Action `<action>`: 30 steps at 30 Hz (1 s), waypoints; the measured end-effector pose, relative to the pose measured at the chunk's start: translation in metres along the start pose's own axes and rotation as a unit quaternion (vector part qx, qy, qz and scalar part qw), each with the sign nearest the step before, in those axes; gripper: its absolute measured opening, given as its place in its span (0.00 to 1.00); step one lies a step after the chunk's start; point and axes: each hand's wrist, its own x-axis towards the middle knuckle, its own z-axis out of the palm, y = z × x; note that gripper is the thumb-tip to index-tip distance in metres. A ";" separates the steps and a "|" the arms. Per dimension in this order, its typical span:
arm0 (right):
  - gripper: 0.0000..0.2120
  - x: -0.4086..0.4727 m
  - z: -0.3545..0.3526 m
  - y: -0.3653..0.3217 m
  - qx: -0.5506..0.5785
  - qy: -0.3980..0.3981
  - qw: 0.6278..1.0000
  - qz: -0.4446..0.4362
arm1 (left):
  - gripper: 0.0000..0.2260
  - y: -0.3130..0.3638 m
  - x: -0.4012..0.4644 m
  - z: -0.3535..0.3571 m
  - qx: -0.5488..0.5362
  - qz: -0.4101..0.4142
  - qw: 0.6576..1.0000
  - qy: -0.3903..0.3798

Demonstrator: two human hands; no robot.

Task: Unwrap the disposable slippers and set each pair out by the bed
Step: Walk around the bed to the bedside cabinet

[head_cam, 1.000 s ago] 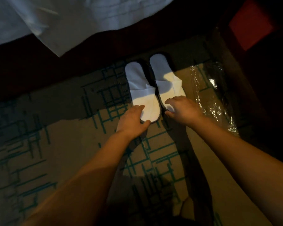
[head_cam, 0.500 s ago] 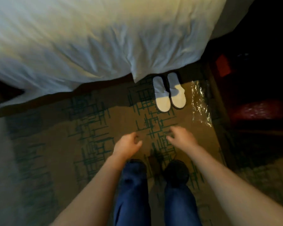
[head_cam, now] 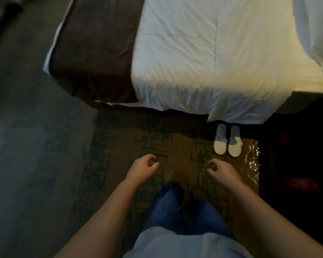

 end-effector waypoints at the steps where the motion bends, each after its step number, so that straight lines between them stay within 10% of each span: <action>1: 0.19 -0.006 0.002 -0.005 -0.003 -0.004 1.000 -0.011 | 0.16 -0.008 -0.012 -0.001 -0.006 -0.010 1.000 0.019; 15: 0.19 -0.040 0.079 -0.052 -0.214 -0.131 0.952 -0.176 | 0.12 -0.146 -0.180 0.119 -0.284 -0.304 0.880 0.230; 24: 0.17 -0.045 0.142 -0.099 -0.330 -0.171 0.908 -0.194 | 0.10 -0.240 -0.220 0.152 -0.441 -0.382 0.779 0.230; 30: 0.15 -0.047 0.195 -0.167 -0.313 -0.141 0.921 -0.186 | 0.10 -0.318 -0.229 0.076 -0.445 -0.363 0.786 0.228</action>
